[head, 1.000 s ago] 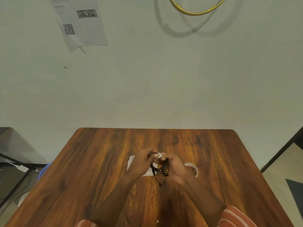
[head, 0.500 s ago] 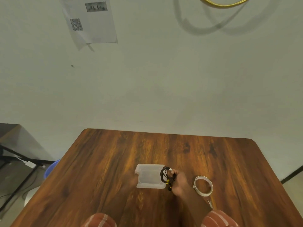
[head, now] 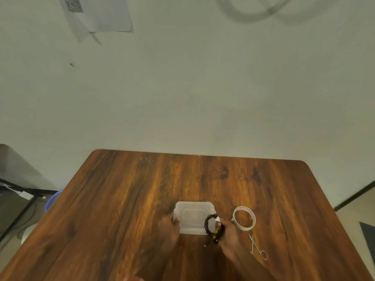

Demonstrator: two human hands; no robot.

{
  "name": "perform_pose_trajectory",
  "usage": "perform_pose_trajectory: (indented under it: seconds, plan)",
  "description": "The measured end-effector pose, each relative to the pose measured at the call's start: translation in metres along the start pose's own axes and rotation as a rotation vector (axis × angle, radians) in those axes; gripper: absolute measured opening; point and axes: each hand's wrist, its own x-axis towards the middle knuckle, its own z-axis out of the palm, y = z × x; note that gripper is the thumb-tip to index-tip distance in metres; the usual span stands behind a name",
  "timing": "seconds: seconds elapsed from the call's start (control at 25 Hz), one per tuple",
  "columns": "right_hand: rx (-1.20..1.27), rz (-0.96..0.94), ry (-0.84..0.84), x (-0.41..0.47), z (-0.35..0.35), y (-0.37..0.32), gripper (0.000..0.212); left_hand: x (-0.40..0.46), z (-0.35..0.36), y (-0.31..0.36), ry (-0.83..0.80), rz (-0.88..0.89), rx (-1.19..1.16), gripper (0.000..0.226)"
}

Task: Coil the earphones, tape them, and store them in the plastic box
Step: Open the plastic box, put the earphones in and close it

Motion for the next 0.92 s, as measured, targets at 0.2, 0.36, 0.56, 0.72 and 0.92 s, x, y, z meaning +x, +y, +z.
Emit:
perform_pose_trajectory:
  seconds: [0.2, 0.36, 0.56, 0.72, 0.92]
  plan:
    - [0.064, 0.022, 0.067, -0.022, -0.031, 0.027, 0.030, -0.036, 0.012, -0.002, -0.024, -0.078, 0.015, 0.033]
    - [0.028, -0.017, 0.009, -0.041, -0.032, 0.020, 0.031, -0.040, 0.018, -0.003, 0.116, -0.021, 0.043, 0.037]
    - [0.045, -0.093, 0.087, -0.066, -0.032, 0.008, 0.026, -0.049, 0.014, 0.013, 0.192, -0.009, -0.227, 0.018]
    - [0.043, -0.222, 0.062, -0.096, -0.037, -0.018, 0.023, -0.063, -0.021, 0.018, 0.370, -0.121, -0.502, 0.011]
    - [0.055, -0.237, -0.101, -0.108, -0.011, -0.028, 0.024, -0.067, -0.069, -0.007, 0.511, -0.281, -0.660, 0.022]
